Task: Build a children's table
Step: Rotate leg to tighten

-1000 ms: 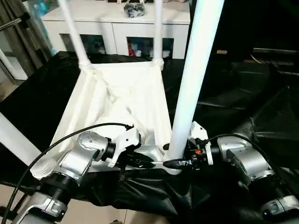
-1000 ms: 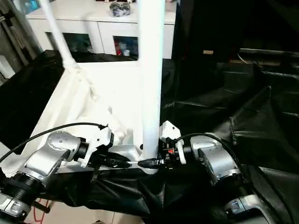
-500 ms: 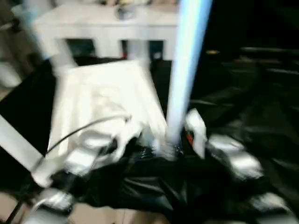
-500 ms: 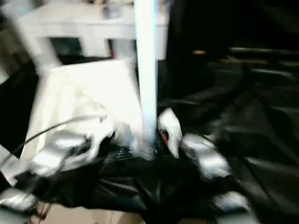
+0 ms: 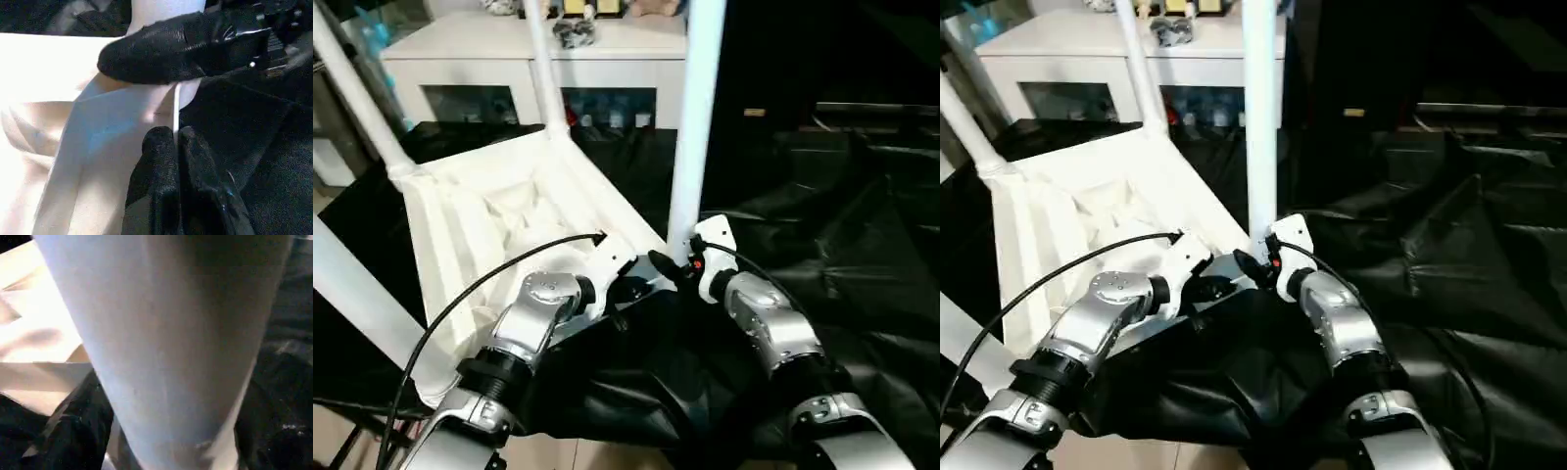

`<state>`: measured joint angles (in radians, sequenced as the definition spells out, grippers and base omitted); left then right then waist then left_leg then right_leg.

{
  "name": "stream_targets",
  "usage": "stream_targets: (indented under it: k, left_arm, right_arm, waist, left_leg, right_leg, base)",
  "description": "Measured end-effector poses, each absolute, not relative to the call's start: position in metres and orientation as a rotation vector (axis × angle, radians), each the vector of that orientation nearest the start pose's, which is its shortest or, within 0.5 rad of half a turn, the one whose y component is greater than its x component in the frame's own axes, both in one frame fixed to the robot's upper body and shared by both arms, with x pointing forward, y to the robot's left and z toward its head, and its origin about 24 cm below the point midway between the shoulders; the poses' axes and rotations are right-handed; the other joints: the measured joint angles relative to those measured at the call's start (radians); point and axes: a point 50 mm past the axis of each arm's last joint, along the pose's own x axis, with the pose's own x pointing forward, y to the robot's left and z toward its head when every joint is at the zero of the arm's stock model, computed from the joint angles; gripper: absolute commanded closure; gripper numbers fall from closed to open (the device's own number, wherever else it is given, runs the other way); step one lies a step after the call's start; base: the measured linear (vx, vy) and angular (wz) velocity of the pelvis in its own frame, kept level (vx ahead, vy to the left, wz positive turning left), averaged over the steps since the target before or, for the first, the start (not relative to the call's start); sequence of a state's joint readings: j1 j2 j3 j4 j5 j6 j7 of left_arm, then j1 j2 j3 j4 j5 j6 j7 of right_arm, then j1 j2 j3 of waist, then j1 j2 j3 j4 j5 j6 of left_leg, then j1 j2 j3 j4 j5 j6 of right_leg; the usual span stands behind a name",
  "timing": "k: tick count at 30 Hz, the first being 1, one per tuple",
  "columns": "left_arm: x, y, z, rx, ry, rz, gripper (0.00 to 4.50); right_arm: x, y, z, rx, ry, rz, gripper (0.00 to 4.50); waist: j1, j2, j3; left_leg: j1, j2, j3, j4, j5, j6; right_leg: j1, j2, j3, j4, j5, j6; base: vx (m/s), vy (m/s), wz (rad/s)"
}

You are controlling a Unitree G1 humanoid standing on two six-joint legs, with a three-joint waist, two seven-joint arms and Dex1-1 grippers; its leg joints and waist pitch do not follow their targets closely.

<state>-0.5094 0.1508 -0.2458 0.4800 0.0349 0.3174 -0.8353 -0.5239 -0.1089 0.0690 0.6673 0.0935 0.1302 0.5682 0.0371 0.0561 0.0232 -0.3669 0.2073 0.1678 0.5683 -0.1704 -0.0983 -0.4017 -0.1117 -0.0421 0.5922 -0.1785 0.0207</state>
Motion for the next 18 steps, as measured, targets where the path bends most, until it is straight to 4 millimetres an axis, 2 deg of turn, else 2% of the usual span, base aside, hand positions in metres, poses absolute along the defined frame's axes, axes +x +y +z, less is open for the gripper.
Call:
stream_targets:
  k: [5,8,18]
  left_arm:
    - [0.305,0.089,0.036,0.221,0.435,-1.14,4.5]
    - [0.299,0.095,0.037,0.229,0.44,-1.235,4.5]
    - [0.286,0.111,0.04,0.258,0.469,-1.467,4.5]
  right_arm:
    - [0.319,-0.118,0.029,-0.07,0.295,0.87,0.83]
    - [0.308,-0.13,0.033,-0.096,0.306,1.033,0.83]
    - [0.284,-0.144,0.045,-0.13,0.388,1.396,0.83]
  waist:
    - [0.012,0.001,-0.001]
    - [0.028,0.002,0.0]
    - [0.046,-0.003,0.003]
  left_leg:
    - [-0.001,0.001,0.0,-0.003,0.0,0.0]
    - [-0.002,0.002,0.0,-0.003,0.0,0.0]
    - [-0.003,0.002,0.002,0.0,-0.001,0.003]
  right_leg:
    - [0.0,0.0,-0.001,0.002,0.001,0.0]
    - [-0.001,0.0,-0.002,0.001,-0.003,0.004]
    - [-0.001,0.0,-0.001,0.002,-0.004,0.004]
  base:
    - [0.031,-0.004,0.04]
    - [0.0,0.0,0.0]
    - [0.0,0.0,0.0]
